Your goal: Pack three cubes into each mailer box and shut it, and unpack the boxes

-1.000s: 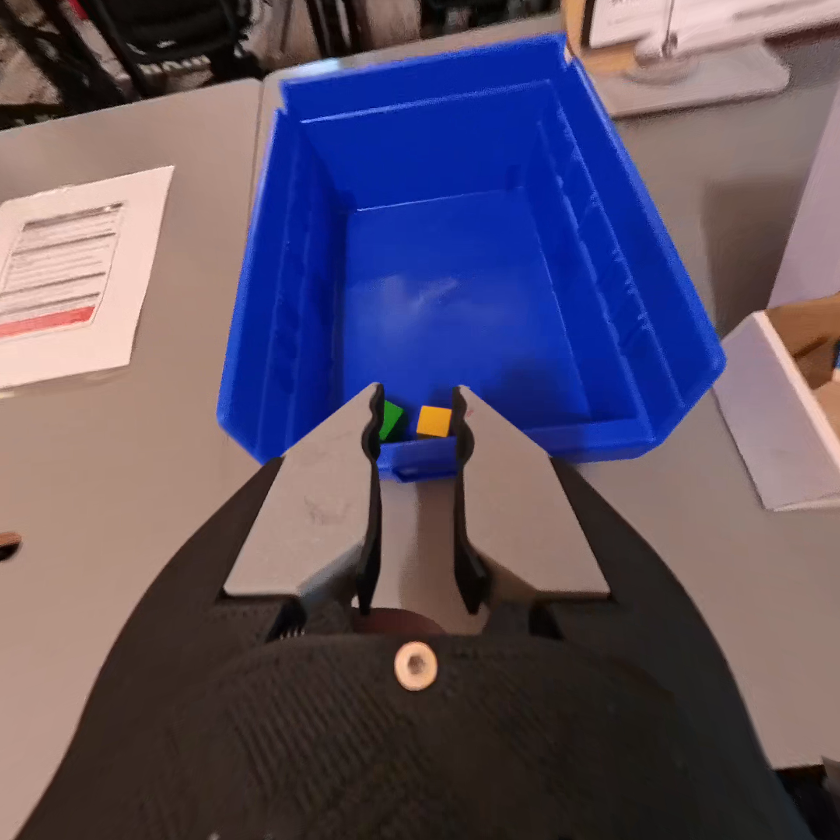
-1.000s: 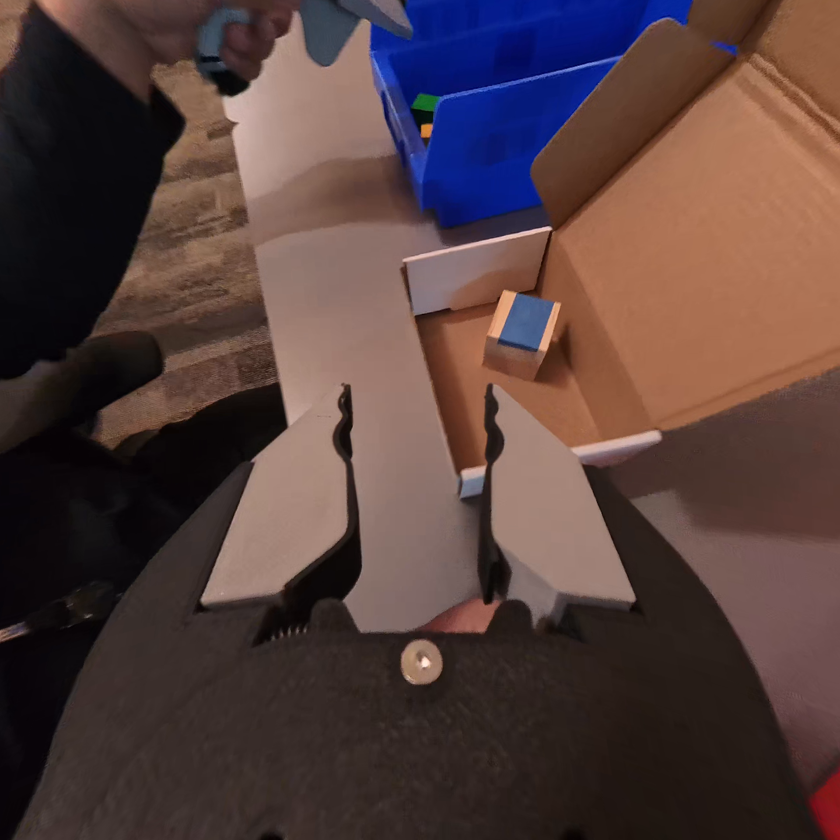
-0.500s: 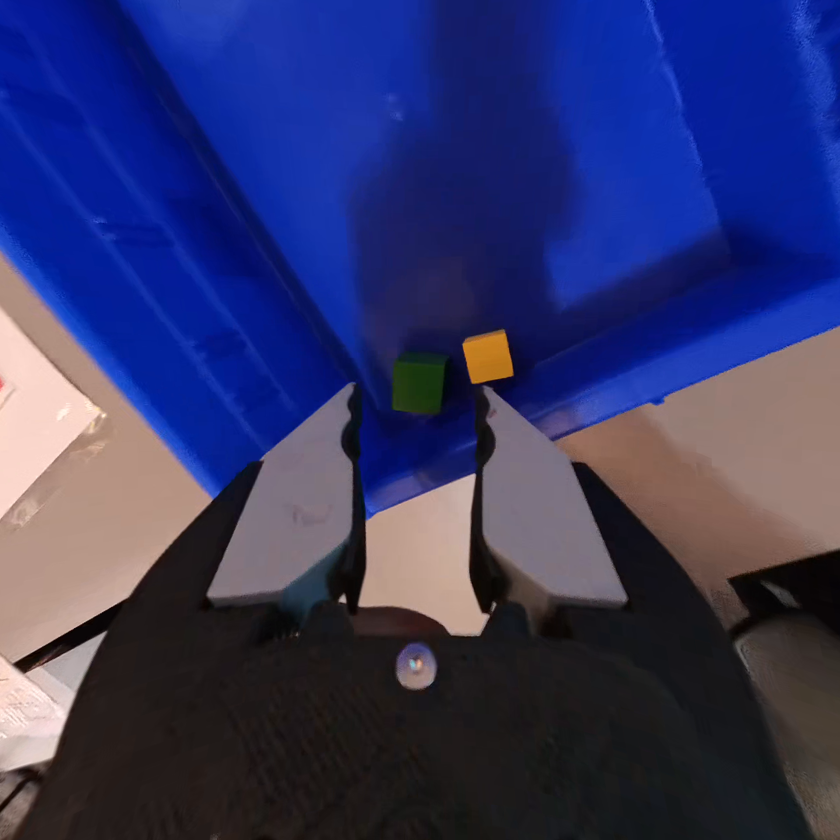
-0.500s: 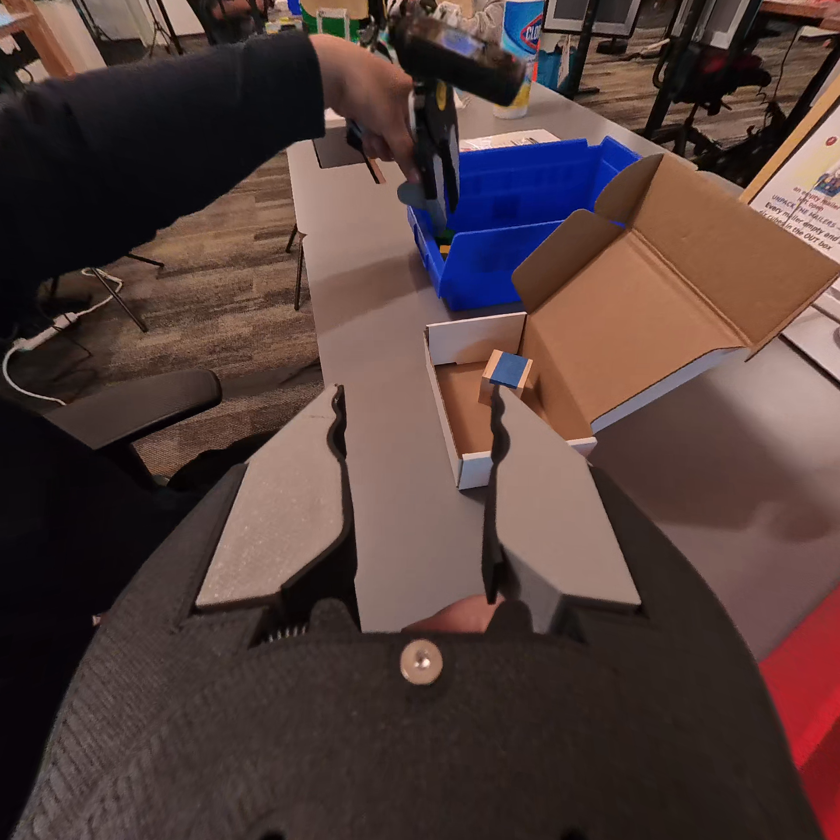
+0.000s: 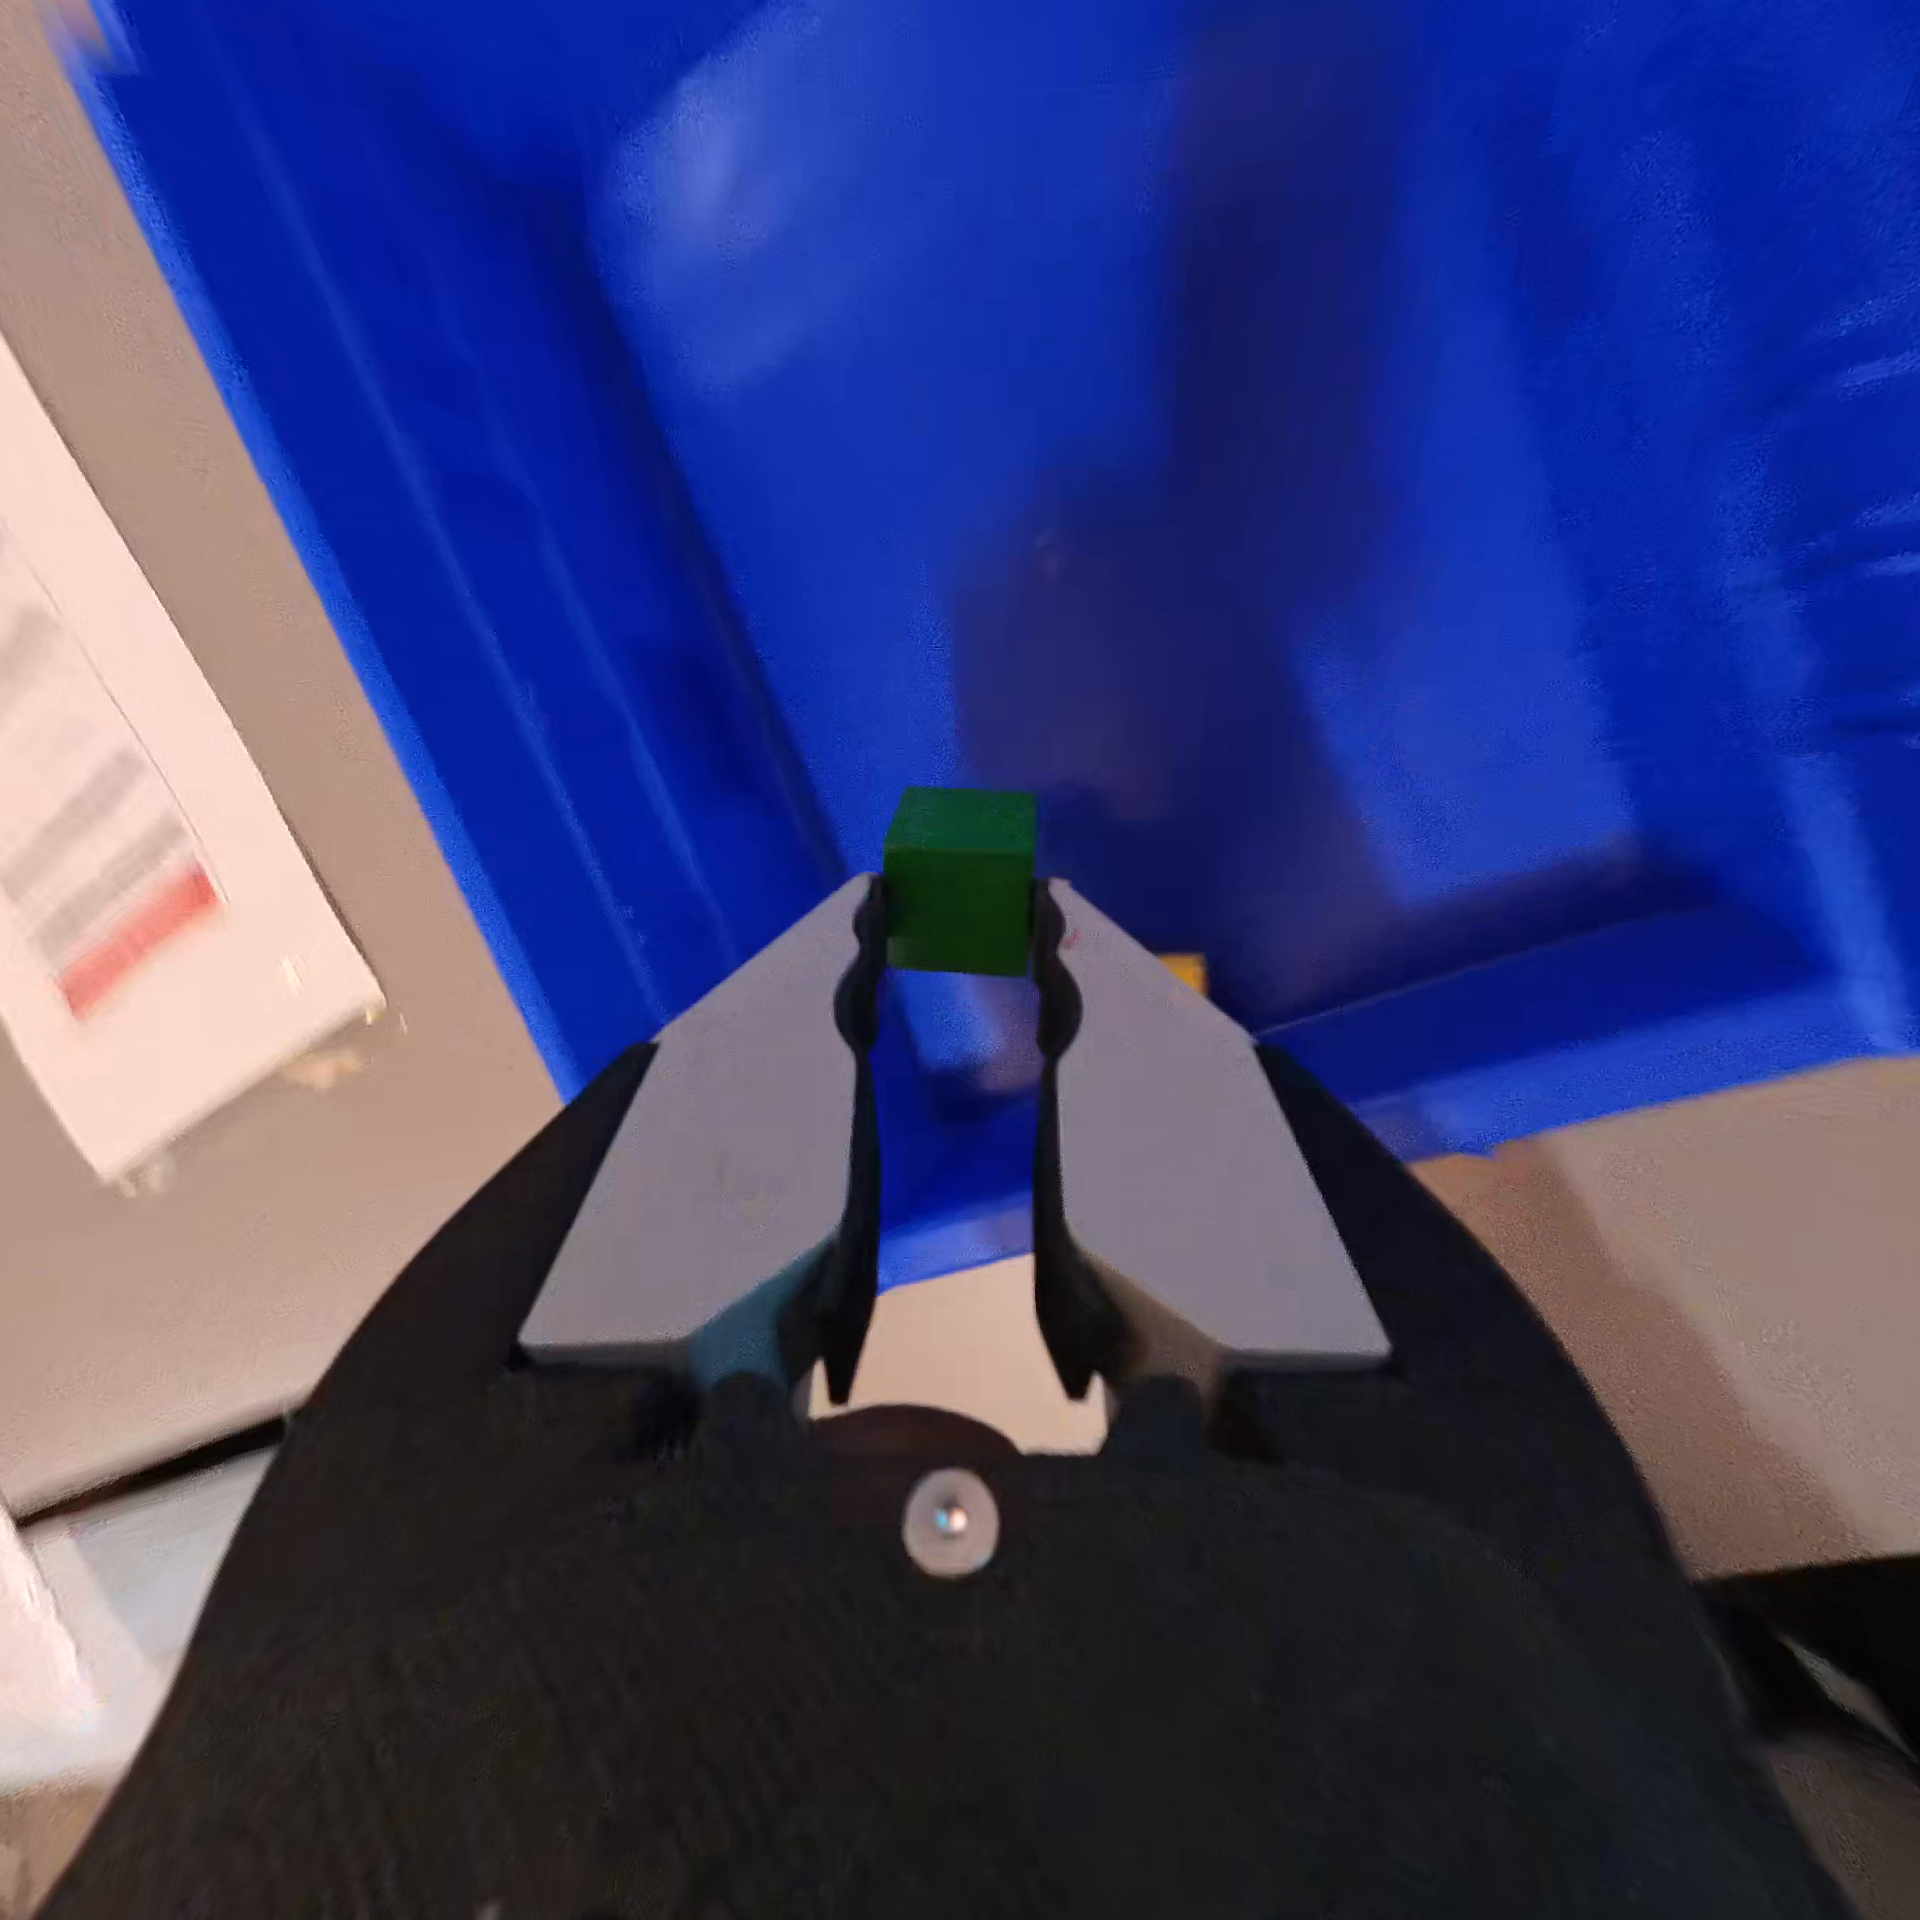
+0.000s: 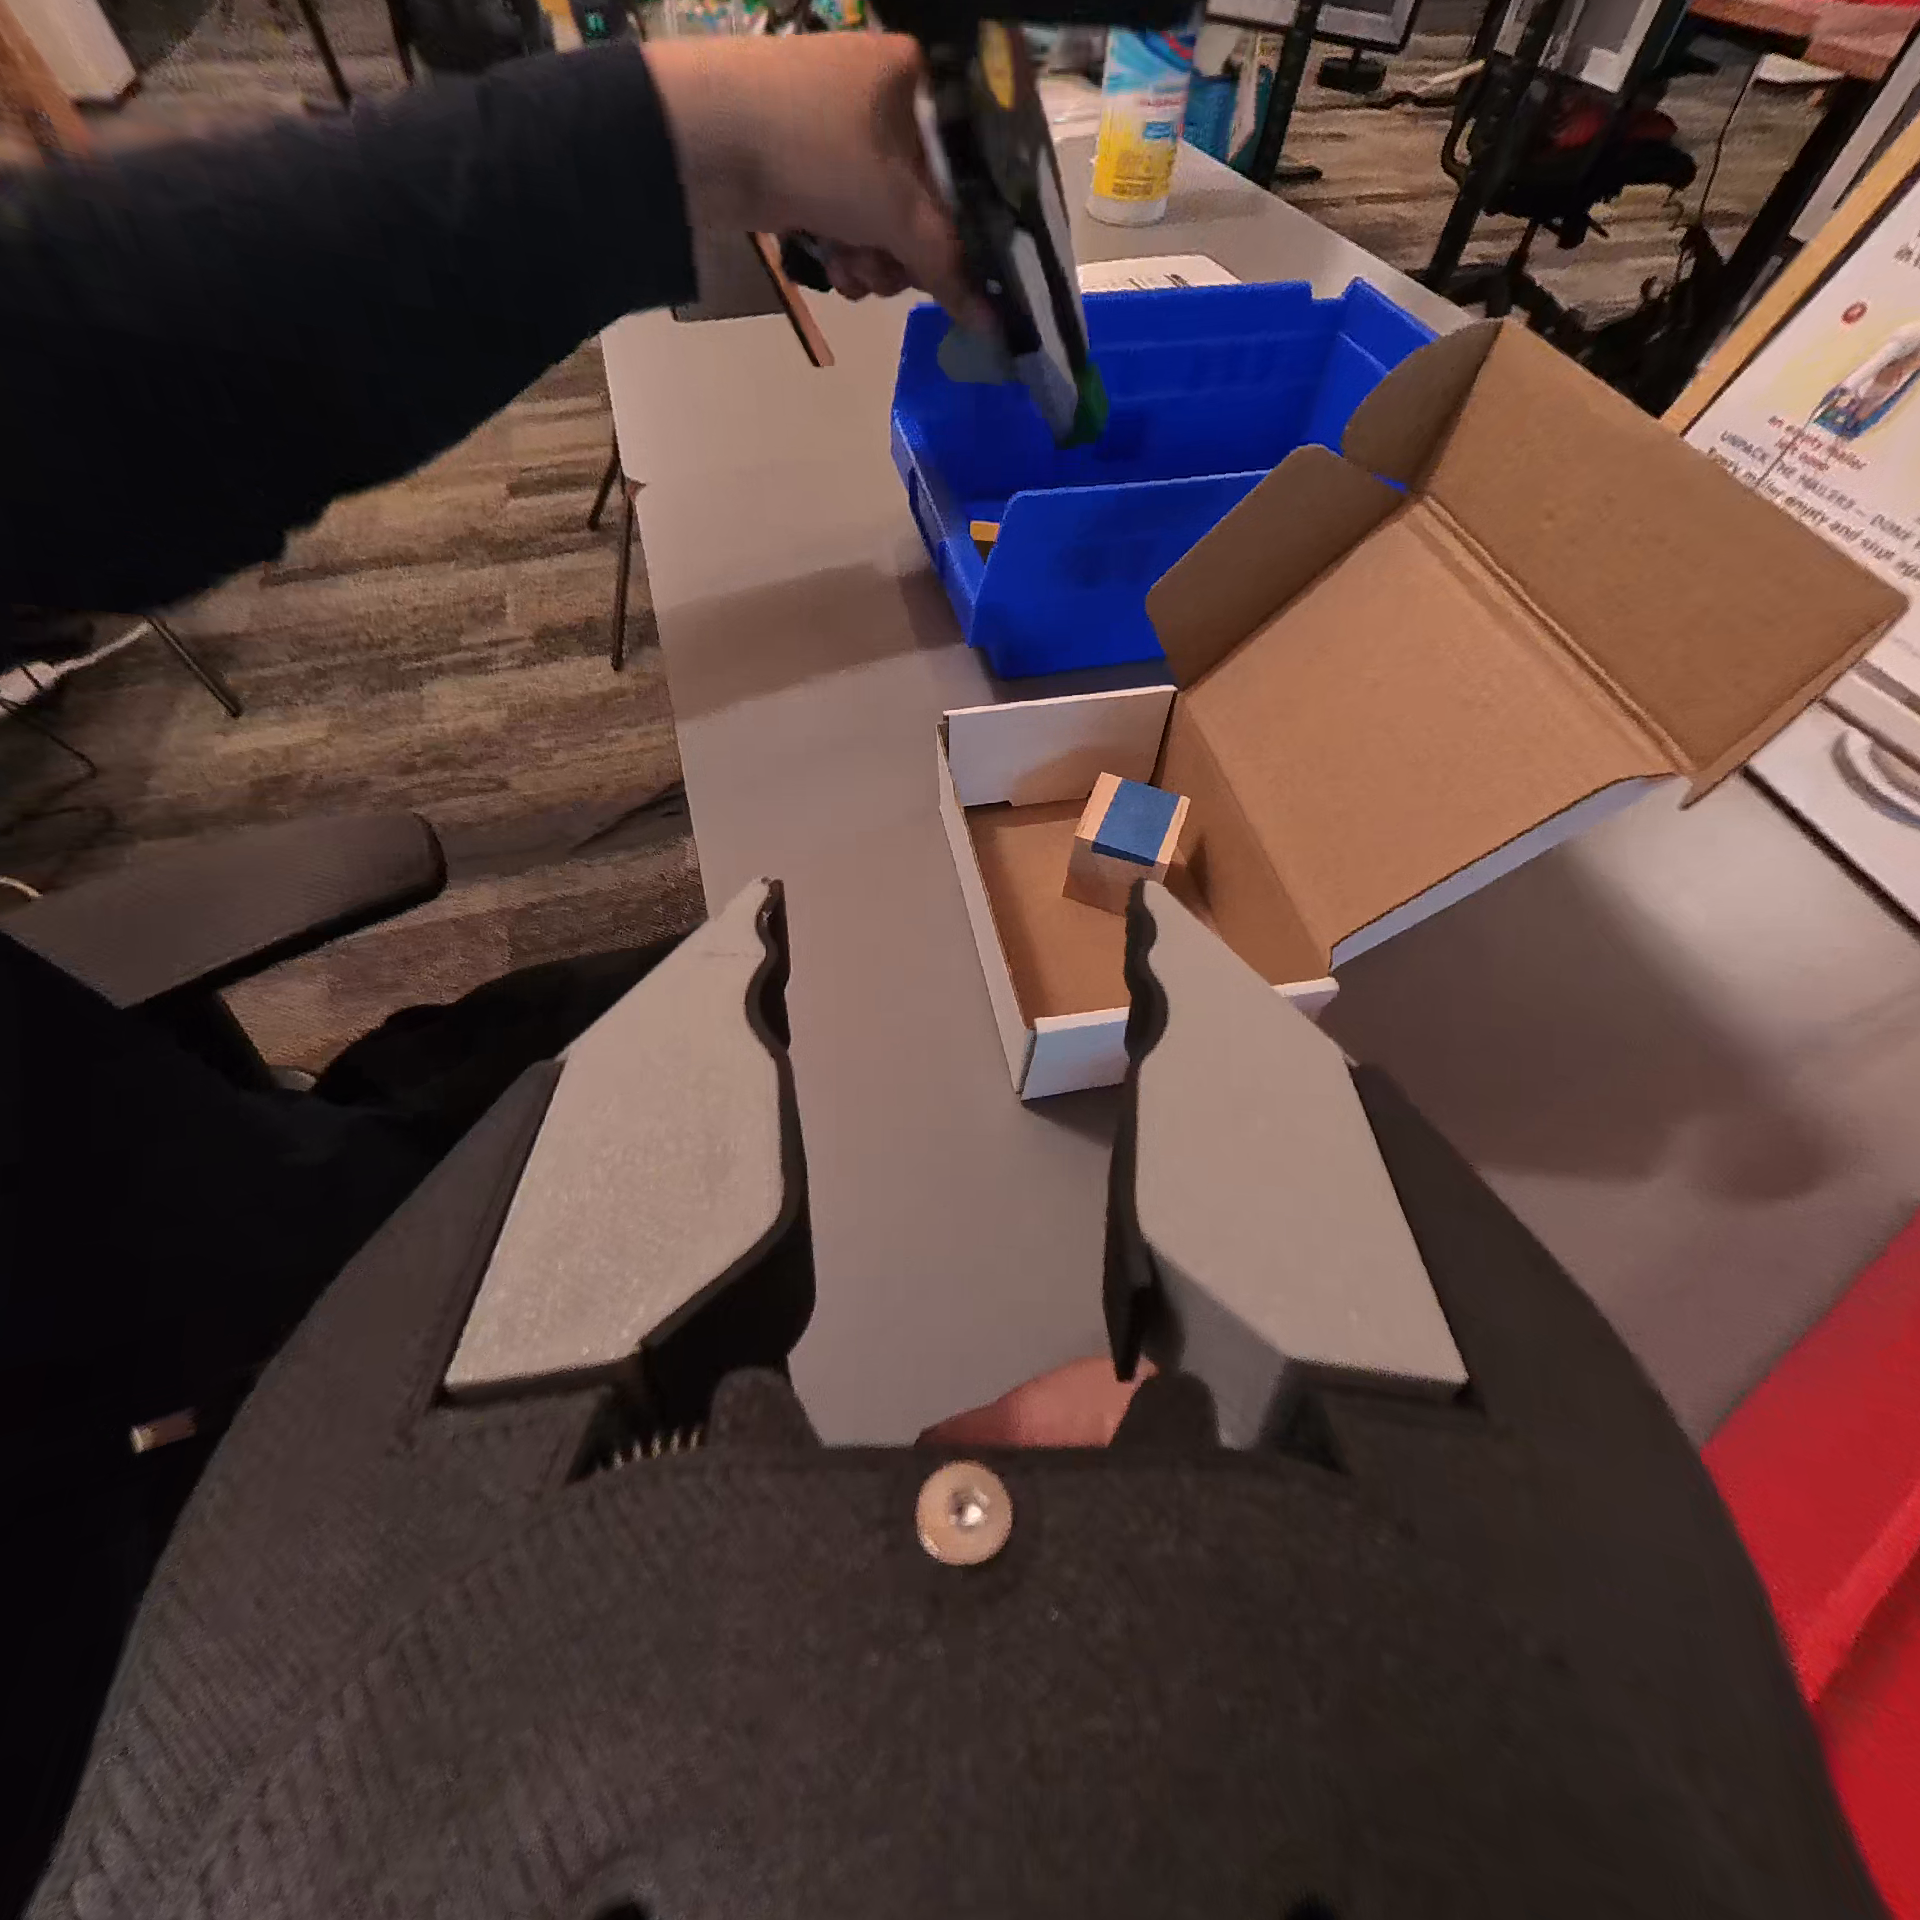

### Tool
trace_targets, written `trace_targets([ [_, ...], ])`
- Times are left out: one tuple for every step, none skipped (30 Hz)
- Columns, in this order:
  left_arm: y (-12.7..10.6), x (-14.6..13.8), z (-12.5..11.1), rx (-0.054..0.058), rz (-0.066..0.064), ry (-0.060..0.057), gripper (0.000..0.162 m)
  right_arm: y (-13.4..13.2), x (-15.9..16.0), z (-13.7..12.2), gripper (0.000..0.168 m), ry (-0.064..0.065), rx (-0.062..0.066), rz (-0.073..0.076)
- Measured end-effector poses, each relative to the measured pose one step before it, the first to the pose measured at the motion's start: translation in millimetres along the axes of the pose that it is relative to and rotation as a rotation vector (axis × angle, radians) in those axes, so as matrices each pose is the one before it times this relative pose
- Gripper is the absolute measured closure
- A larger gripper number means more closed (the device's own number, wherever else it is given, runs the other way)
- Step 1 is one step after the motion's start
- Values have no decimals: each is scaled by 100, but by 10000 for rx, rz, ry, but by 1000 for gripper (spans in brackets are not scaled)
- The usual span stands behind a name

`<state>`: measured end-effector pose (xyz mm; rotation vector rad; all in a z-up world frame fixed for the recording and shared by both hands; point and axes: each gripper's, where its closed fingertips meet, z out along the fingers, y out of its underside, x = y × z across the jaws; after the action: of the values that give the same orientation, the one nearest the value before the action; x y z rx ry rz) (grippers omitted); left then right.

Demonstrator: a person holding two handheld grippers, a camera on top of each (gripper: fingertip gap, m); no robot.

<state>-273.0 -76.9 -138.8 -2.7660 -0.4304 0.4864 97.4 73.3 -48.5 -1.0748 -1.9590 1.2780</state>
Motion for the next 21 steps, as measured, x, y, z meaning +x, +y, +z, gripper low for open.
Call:
trace_targets([
  [-1678,1467,-1696,1197,574,-148,137,-88,147,56,105,-60,75,254],
  [-1949,1719,-1736,1302,672,-247,137,-180,106,51,106,-72,129,261],
  [-1992,1805,-1636,1210,683,-348,137,-303,38,36,107,-91,195,262],
  [-2144,1316,-1515,1196,586,-723,137,-430,-59,23,109,-125,272,266],
  [-2189,763,-1419,1150,354,-1020,137,-531,-136,20,111,-157,339,271],
  [-2116,1106,-1325,1076,241,-697,137,-565,-188,29,113,-161,365,274],
  [-2152,1705,-1217,1115,309,-248,137,-497,-230,62,115,-169,331,242],
  [-1886,1791,-941,889,312,-101,137,-345,-286,125,117,-168,249,172],
  [-1547,1800,-606,565,272,6,136,-152,-261,194,117,-125,148,99],
  [-1415,1705,-369,444,311,9,136,-8,-149,246,116,-27,58,43],
  [-1416,1319,-238,428,326,-162,137,85,22,282,114,92,2,-7],
  [-1339,1210,-153,400,373,-132,137,117,212,274,112,219,-5,-41],
  [-1238,1225,-81,342,356,0,137,88,297,238,112,278,21,-49],
  [-1104,949,-28,279,331,-67,137,81,277,202,112,256,37,-43],
  [-943,737,11,232,377,-112,137,106,180,197,112,181,15,-37],
  [-720,862,73,129,382,69,138,161,28,229,112,78,-24,-32],
  [-528,882,114,56,307,156,138,265,-51,275,112,12,-100,-41],
  [-491,726,115,85,176,97,137,386,48,331,112,57,-171,-72],
  [-435,815,97,89,68,205,138,415,303,345,113,205,-173,-131],
  [-317,678,56,44,67,156,137,503,579,320,121,361,-205,-193],
  [-214,177,-6,49,139,-123,137,636,682,293,142,408,-281,-257],
])
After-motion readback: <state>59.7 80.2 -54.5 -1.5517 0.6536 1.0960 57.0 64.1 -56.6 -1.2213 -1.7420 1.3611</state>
